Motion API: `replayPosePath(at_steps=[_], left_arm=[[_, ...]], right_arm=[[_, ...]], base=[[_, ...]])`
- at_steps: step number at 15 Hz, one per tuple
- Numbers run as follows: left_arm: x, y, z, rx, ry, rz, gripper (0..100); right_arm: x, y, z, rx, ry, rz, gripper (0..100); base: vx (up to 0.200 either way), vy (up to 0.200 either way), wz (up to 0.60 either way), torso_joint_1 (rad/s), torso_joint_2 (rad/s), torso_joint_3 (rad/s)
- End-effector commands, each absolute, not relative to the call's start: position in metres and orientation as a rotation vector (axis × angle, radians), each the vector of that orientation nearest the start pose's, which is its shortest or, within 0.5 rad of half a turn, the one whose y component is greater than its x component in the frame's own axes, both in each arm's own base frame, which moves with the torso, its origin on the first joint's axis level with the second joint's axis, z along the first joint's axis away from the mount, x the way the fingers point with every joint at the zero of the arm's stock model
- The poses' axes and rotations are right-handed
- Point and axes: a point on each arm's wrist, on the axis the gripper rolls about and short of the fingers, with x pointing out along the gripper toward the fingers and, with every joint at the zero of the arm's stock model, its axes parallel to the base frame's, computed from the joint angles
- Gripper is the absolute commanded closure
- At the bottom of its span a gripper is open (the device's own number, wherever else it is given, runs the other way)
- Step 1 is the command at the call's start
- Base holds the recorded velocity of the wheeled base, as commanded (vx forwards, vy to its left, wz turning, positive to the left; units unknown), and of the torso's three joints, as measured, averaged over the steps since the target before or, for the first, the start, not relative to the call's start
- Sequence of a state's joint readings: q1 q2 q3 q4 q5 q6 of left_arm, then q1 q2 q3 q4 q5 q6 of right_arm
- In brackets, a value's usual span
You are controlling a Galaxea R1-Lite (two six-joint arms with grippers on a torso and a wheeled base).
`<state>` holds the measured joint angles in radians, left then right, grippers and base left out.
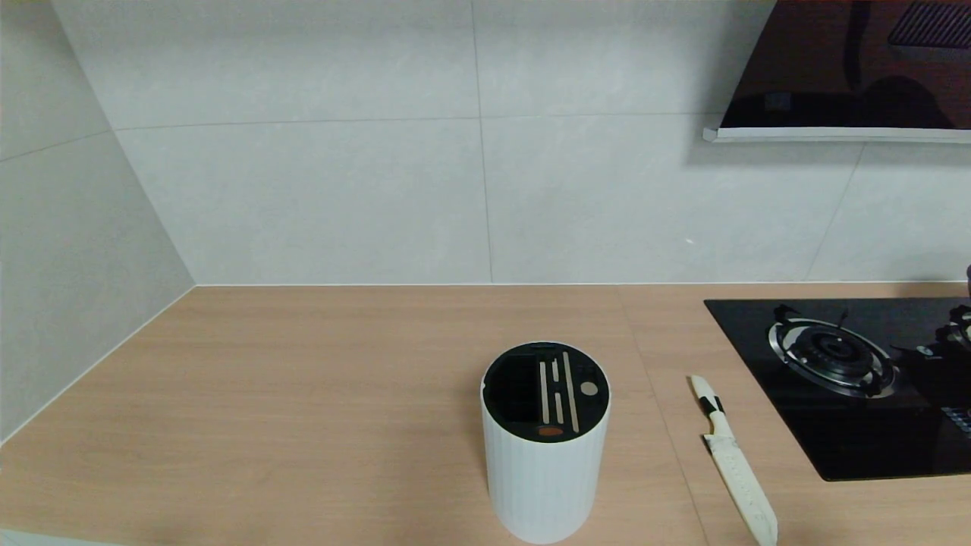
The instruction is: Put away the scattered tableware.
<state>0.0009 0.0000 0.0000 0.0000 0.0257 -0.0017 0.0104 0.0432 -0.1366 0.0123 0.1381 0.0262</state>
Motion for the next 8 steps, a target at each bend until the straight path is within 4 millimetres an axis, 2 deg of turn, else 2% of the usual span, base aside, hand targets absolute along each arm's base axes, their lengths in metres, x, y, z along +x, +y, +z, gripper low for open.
replayPosePath(at_steps=[1, 2, 5, 8], left_arm=[[-0.023, 0.001, 0.076, -0.002, -0.002, 0.028, 0], [-0.023, 0.001, 0.076, -0.002, -0.002, 0.028, 0], [-0.023, 0.001, 0.075, 0.000, 0.000, 0.028, 0], [-0.023, 0.001, 0.075, 0.000, 0.000, 0.028, 0]], right_arm=[[-0.020, 0.003, 0.144, 0.036, -0.002, 0.167, 0], [-0.013, 0.003, 0.152, 0.028, 0.034, 0.170, 0], [0.023, 0.004, 0.167, -0.014, 0.206, 0.160, 0], [0.065, 0.005, 0.187, -0.007, 0.335, 0.176, 0]], base=[[0.000, 0.000, 0.00, 0.000, 0.00, 0.000], [0.000, 0.000, 0.00, 0.000, 0.00, 0.000], [0.000, 0.000, 0.00, 0.000, 0.00, 0.000], [0.000, 0.000, 0.00, 0.000, 0.00, 0.000]])
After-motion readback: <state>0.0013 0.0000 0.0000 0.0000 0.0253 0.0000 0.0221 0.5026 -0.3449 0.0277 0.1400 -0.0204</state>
